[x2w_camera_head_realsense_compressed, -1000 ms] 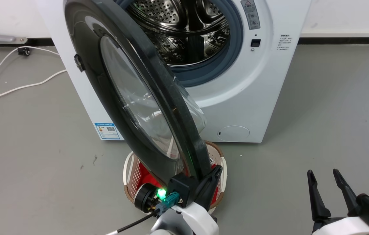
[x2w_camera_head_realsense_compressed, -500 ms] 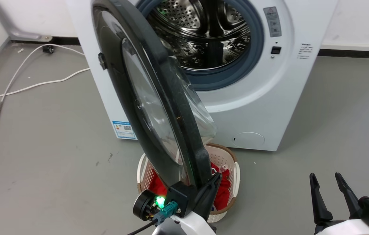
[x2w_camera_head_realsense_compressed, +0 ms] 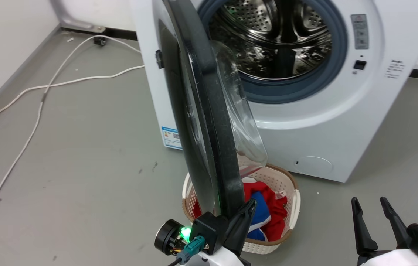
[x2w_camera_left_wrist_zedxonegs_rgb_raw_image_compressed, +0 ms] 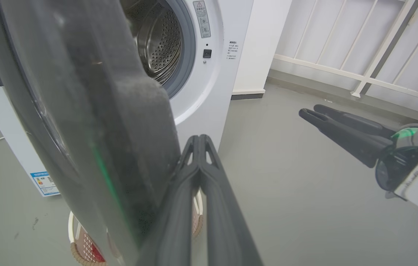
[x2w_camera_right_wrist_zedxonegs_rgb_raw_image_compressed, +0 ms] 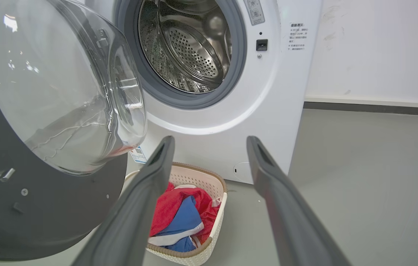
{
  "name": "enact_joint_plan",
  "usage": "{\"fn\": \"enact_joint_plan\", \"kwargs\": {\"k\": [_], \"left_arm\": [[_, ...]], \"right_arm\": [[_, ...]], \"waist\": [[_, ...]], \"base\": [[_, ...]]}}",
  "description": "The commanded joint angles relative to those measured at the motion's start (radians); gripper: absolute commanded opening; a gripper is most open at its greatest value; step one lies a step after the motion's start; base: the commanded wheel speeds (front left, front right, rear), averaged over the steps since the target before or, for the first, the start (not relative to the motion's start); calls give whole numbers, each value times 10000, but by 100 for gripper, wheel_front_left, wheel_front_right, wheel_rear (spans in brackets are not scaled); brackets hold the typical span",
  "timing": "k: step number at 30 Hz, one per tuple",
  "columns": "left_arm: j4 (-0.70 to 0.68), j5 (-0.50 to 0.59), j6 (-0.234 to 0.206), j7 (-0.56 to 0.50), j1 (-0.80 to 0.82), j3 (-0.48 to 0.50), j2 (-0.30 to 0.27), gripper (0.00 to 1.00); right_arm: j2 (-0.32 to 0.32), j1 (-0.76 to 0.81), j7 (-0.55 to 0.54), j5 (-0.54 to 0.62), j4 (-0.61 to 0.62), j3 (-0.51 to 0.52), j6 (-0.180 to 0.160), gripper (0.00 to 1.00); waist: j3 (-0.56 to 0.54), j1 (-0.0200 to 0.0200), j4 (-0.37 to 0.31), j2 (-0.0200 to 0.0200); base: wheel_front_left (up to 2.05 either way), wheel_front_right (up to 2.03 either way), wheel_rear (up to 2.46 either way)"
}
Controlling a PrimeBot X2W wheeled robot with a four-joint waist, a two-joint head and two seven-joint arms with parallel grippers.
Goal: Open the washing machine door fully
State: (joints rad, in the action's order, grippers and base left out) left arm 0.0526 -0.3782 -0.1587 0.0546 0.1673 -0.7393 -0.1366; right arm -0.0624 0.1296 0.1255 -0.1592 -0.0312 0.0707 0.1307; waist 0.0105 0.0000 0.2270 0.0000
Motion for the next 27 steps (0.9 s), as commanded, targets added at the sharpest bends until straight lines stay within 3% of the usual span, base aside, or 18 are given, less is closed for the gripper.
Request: {"fn": "enact_joint_plan", "kwargs": {"k": [1, 16, 27], "left_arm": [[36, 51, -134, 31, 31, 212, -154, 0], [-470, 16, -525, 281, -273, 366, -320, 0], [-719, -470, -1025, 707, -662, 1224, -574, 0]], "right_arm": [[-16, -55, -7, -84, 12, -2, 1, 100], [27, -204, -27, -57, -122, -69, 1, 100], [47, -295, -35, -96, -123, -96, 1, 100]], "waist": [[27, 0, 190, 0], [66, 0, 1301, 0], [162, 0, 1776, 0]], "base": [[0, 0, 0], [0, 0, 0], [0, 0, 0]]}}
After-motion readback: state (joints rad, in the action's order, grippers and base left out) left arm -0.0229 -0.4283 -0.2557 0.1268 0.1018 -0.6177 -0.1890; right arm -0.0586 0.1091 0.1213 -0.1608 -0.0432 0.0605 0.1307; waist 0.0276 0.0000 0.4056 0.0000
